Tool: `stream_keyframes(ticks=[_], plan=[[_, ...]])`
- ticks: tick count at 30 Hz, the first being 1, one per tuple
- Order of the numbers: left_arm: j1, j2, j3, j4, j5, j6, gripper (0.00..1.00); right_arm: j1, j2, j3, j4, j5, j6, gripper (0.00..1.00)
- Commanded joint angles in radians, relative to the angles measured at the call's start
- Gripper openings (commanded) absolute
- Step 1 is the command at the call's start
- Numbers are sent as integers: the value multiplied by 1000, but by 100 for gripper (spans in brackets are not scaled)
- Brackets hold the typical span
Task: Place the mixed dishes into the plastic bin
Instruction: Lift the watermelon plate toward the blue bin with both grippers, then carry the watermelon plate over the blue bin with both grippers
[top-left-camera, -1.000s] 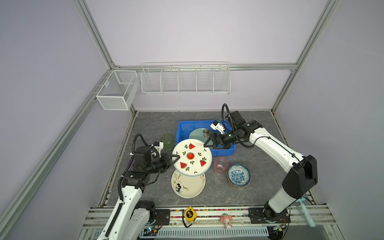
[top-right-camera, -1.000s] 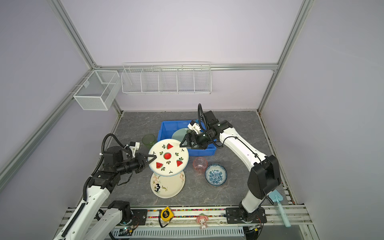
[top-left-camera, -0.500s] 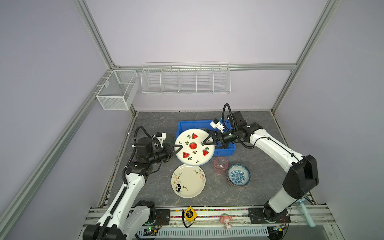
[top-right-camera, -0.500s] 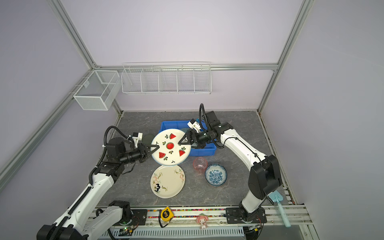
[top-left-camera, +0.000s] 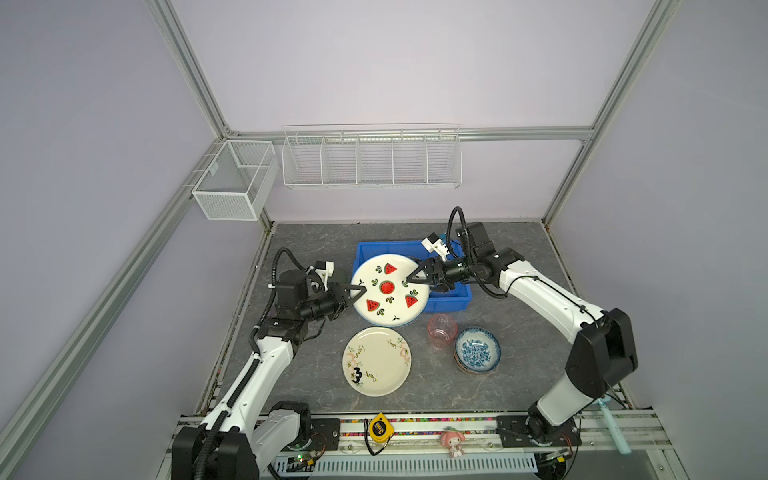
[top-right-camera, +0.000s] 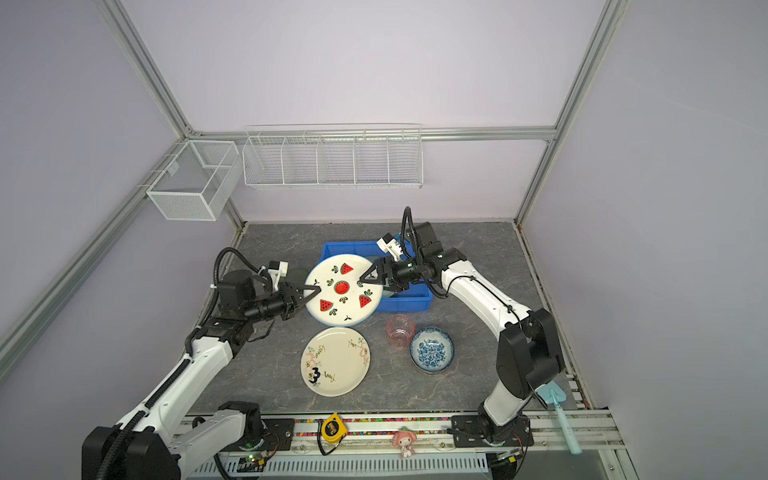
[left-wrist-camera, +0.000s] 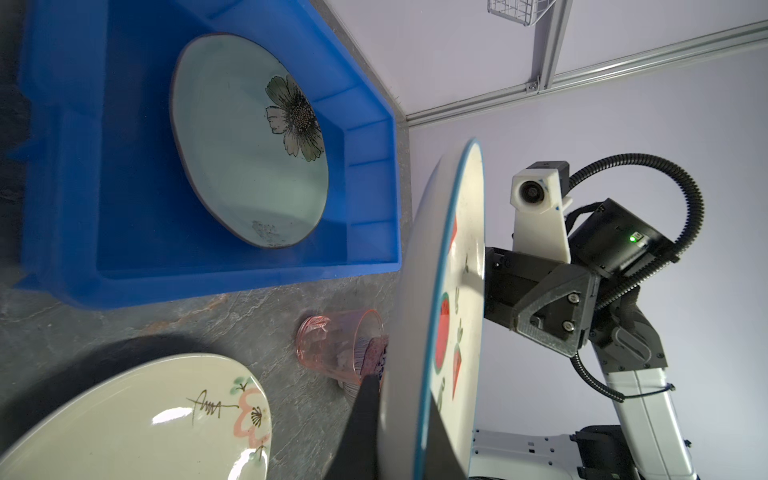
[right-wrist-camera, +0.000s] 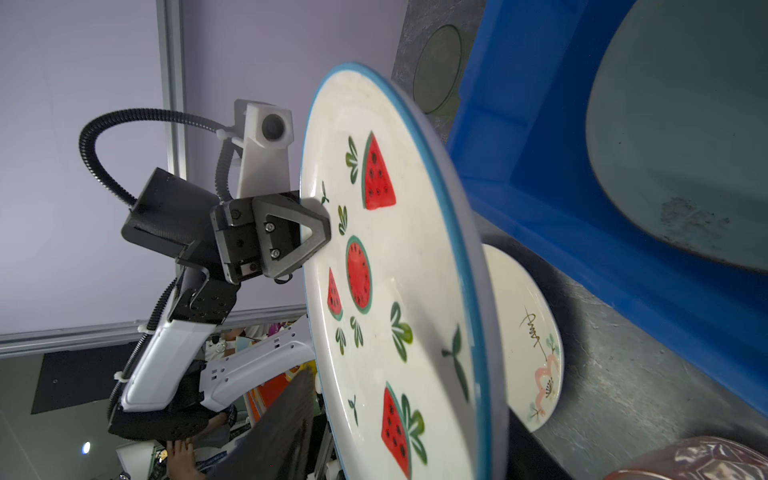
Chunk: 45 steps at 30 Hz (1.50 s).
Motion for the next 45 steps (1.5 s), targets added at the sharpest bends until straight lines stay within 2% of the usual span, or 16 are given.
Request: stream_keyframes(ticks=[1,13,29,33,37,45], plan=[[2,4,53,88,31,8,0,1,-19,-16,72,-40,37,51],[2,20,48,17,-9,85,0,-4,-14,-30,158,-54,100,33],[2,50,5,29,-34,88,0,-8,-16,-51,223,-69,154,21],[2,60,0,38,-34,86,6,-9,-20,-59,240,-69,168,19],[3,66,-6,40,-31,87,14,-10,-27,-69,266,-66,187,10],[3,67,-18,39,-36,87,26,-20,-42,-70,277,-60,196,7]])
